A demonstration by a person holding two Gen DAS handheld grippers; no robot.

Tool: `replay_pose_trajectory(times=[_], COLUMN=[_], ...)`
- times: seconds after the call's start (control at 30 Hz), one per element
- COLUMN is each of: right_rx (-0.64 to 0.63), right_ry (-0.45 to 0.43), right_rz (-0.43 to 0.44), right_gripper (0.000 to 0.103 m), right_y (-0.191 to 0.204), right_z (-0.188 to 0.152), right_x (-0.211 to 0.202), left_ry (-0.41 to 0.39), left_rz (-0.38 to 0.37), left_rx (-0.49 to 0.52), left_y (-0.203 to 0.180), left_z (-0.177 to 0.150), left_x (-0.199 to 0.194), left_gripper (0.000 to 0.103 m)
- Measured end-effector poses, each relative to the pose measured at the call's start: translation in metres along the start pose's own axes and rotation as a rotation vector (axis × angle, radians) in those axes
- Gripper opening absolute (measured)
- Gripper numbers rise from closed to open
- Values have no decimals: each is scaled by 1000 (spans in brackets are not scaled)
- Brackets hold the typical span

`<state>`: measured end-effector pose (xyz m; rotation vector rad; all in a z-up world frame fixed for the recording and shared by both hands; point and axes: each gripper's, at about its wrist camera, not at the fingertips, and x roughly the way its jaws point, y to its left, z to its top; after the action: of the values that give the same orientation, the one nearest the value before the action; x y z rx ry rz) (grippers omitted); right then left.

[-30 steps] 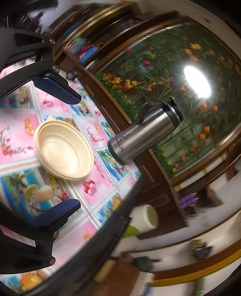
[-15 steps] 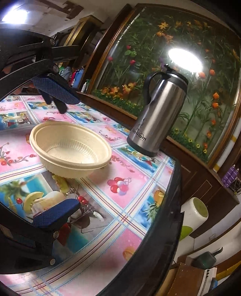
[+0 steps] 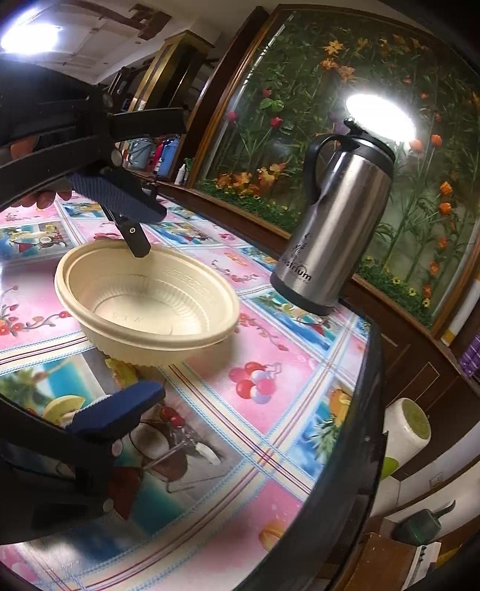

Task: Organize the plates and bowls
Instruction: 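Grasp the beige bowl rim with the right tool while the left tool closes on it, then lift the beige bowl with both tools and carry it toward the plate stack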

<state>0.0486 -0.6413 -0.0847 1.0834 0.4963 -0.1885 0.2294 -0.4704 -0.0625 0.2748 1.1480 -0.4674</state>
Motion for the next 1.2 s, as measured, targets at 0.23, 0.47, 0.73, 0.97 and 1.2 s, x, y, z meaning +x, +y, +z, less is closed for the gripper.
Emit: replay_pose_trajectory(times=[0.23,0.47,0.73,0.97,1.2], right_rx=[-5,1,-33,-74,-115], right_ry=[-21,4,14,50,113], right_rz=[-29,-61,-102,-108,-69], right_gripper=[66,32,12,12,12], right_y=[-1,-5,-1,13,36], right_z=[0,0,-7,-27,-72], right_x=[-3,0,-1,-6,-23], left_ry=[9,32,27,-7,-92], left_rz=[-76,-137,-155,-156,-86], left_rx=[37,59,54,43,30], left_y=[-14,-21,-12,7,38], left_z=[-4,-10,-23,-55,-103], left_x=[-2,-1,-7,-30,-65], left_gripper=[45,18,17,17,17])
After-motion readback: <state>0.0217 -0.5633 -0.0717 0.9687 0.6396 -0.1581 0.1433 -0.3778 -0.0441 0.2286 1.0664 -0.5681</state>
